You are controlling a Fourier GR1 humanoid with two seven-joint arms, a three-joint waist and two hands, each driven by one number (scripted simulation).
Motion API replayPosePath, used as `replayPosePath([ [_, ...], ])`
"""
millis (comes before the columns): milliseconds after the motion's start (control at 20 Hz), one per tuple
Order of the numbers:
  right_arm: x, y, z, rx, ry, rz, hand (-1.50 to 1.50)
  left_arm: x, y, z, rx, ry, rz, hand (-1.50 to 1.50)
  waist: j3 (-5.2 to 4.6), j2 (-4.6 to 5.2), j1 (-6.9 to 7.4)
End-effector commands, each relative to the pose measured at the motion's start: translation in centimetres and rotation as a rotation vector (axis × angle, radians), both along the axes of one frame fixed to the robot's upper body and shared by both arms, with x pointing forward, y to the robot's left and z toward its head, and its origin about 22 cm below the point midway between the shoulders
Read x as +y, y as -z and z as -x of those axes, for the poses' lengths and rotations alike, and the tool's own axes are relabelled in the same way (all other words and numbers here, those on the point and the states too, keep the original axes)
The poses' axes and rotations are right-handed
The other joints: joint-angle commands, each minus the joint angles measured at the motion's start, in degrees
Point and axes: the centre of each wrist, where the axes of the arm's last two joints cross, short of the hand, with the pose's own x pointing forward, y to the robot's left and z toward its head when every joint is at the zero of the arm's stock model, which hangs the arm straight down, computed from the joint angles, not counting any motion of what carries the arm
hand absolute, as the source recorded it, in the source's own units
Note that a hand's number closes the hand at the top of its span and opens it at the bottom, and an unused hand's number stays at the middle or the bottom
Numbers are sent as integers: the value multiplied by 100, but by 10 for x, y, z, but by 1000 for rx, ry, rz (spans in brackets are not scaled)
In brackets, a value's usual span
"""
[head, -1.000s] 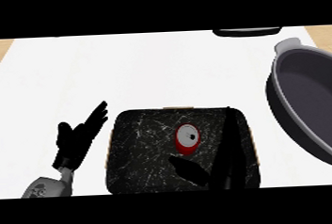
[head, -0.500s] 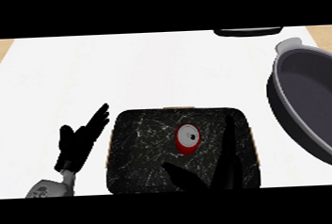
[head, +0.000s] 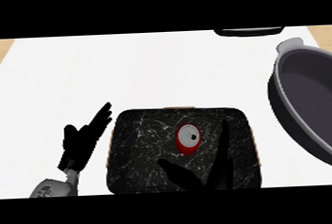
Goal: Pick the can from the tray and place it in the pot
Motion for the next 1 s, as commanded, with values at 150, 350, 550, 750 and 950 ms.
replayPosePath([
  [150,11,25,-17,-9,67,-101,-150,11,-8,-18,8,-4,-7,0,4,12,10],
  [350,1,47,-28,14,-37,12,150,-3,3,5,16,-1,17,0,2,2,18],
  [550,10,46,-18,-59,11,-54,150,9,4,6,-6,12,-13,0,7,7,32],
  [750,14,43,-15,-134,10,-70,150,20,2,-4,11,28,8,0,13,13,44],
  [950,17,50,-14,-219,54,18,150,20,0,1,-4,7,1,0,0,-6,14],
])
